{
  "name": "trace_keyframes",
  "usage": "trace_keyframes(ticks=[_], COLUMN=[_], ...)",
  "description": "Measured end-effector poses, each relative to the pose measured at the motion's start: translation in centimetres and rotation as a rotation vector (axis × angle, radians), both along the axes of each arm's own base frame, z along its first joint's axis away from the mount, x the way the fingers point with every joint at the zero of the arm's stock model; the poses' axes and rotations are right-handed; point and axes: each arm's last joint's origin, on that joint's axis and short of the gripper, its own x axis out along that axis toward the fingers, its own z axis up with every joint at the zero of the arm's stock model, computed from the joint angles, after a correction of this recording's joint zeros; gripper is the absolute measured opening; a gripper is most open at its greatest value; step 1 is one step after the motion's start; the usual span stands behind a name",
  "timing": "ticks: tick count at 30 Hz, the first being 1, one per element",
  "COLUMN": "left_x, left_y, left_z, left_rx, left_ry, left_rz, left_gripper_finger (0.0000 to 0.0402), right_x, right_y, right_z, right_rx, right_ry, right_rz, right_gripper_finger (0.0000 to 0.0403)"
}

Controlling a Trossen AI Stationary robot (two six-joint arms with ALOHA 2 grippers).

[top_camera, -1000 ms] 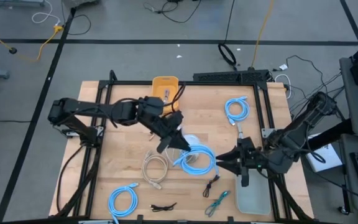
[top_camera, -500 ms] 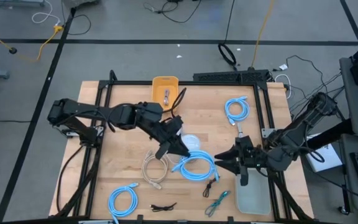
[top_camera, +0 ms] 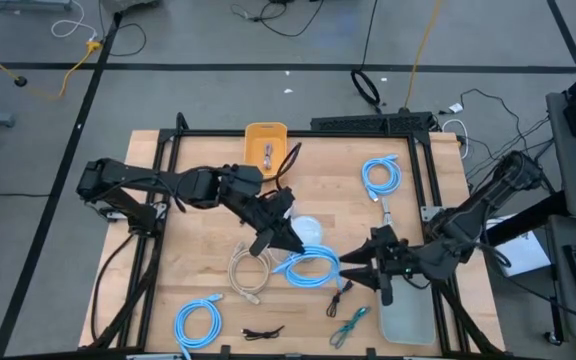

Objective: Pick & Place USB Port
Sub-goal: Put the middle blue HDMI cable into the gray bin

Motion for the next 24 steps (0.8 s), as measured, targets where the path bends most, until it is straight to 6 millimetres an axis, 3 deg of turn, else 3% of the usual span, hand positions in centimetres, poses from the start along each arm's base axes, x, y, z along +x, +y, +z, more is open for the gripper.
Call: trace_keyframes(ticks=[6,15,24], left_x=[-0.1,-0.5,-0.4], left_y=[-0.7,-2.9,-2.0], left_z=[0.0,0.0,-0.3], left_rx=[0.001,0.0,0.024], left_ry=[-0.001,0.011,0.029], left_rz=[-0.005,-0.055,-0.013], left_gripper_finger=[0.0012,0.0012,0.0012], right_x=[0.2,-0.2,-0.2], right_y=[-0.6,-1.3,-1.1], right_z=[-0.5,-0.1,0.2], right_rx=[-0.02,-0.016,0.013], right_ry=[0.049,0.05,0.016], right_rz=[-0.028,-0.049,-0.039], right_gripper_finger=[0.0228,0.0225,0.0224])
